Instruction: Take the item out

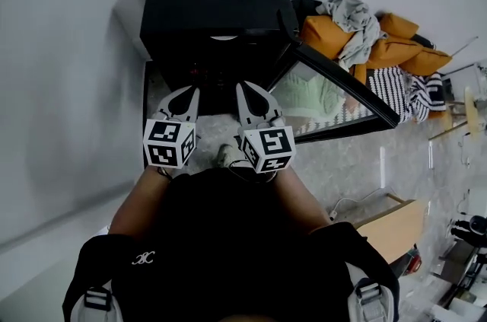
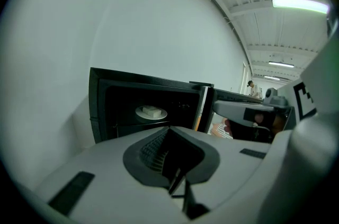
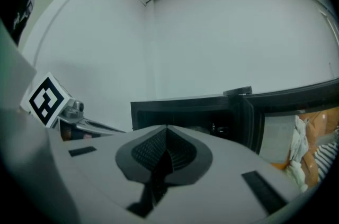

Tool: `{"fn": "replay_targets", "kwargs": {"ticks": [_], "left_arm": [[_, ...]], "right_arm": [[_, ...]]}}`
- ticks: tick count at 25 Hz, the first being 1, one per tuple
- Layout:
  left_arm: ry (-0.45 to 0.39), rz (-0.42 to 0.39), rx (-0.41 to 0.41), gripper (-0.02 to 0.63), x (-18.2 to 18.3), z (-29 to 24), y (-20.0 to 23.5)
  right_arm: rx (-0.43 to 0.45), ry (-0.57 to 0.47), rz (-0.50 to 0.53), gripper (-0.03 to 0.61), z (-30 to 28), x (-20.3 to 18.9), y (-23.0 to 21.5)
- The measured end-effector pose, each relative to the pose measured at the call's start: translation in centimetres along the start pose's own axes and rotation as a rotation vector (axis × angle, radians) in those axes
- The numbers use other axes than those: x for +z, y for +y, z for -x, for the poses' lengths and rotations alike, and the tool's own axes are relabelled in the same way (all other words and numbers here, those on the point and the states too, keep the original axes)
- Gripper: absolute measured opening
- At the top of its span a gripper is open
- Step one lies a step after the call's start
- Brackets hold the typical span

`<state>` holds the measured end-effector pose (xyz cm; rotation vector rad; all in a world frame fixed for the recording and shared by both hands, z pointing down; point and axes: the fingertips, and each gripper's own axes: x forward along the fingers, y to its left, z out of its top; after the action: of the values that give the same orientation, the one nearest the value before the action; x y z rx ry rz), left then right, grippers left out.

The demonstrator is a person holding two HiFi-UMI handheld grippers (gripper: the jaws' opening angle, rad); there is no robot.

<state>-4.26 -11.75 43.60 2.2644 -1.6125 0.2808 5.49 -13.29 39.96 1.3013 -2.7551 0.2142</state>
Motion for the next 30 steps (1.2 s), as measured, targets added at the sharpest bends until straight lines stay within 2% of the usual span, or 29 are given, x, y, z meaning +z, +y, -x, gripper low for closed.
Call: {"fn": "replay_targets", "kwargs": {"ticks": [10, 14, 20, 22, 25, 30], "left_arm": [[0.012, 0.025, 0.074, 0.006, 0.7, -3.9, 1.4], [0.018, 0.026, 0.063, 0.006, 0.5, -5.1, 2.1], [0.043, 0.040, 0.050, 0.007, 0.1, -6.6, 4.0], [0.061, 0.097, 0.035, 0.007, -0.7, -7.2, 4.6], [0.070, 0.284, -0.025, 0.008, -1.4, -8.2, 4.9], [-0.020, 0.532, -0.122, 0.009, -2.1, -10.4, 4.5]], "right_arm": [[0.040, 0.019, 0.044, 0.008, -3.5, -0.2, -2.9], [0.039, 0.044, 0.081, 0.008, -5.2, -0.9, -2.8], [-0.007, 0.092, 0.168, 0.008, -7.4, -1.8, -2.5], [-0.017, 0.112, 0.172, 0.008, -7.9, -2.3, -2.5], [-0.014, 0.125, 0.186, 0.008, -8.4, -2.3, -2.2], [-0.021, 0.159, 0.212, 0.008, -8.4, -3.6, -3.0]]}}
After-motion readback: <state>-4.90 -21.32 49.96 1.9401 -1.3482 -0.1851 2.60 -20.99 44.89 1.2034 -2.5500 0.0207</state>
